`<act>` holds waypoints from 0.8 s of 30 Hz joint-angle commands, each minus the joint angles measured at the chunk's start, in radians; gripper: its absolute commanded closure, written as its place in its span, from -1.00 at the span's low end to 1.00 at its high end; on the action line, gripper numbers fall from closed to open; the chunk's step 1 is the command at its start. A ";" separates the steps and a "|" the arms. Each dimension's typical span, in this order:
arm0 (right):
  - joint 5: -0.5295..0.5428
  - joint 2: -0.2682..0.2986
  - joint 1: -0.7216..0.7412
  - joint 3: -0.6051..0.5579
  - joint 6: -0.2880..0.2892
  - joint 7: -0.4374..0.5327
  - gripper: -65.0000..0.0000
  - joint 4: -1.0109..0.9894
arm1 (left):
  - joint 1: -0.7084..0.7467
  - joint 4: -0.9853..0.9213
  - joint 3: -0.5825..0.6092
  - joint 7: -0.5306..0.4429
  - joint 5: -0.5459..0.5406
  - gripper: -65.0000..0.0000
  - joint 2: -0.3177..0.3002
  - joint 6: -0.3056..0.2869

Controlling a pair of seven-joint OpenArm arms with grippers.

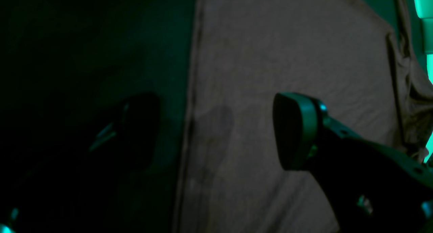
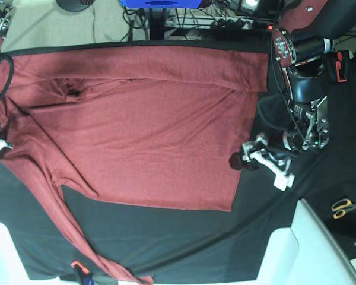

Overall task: Fold the T-shirt properly
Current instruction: 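Move the left gripper to the shirt's side edge and grasp it, then drag the held side edge along the table toward the hem with left gripper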

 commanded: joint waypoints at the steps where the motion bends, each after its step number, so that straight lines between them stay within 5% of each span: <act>1: 0.011 0.024 0.022 0.005 0.003 0.022 0.99 0.019 | -0.004 -0.001 0.031 0.029 0.022 -0.44 0.001 0.008; 10: 0.011 0.023 0.022 0.005 0.003 0.022 0.99 0.019 | 0.014 0.001 0.068 0.024 0.014 1.00 0.012 0.008; 17: 0.008 0.023 0.022 0.005 0.003 0.022 1.00 0.019 | 0.085 0.131 -0.053 0.035 0.017 1.00 -0.007 0.109; 24: 0.008 0.021 0.022 0.001 0.003 0.022 1.00 0.019 | 0.191 0.354 -0.053 0.167 0.020 1.00 -0.002 0.115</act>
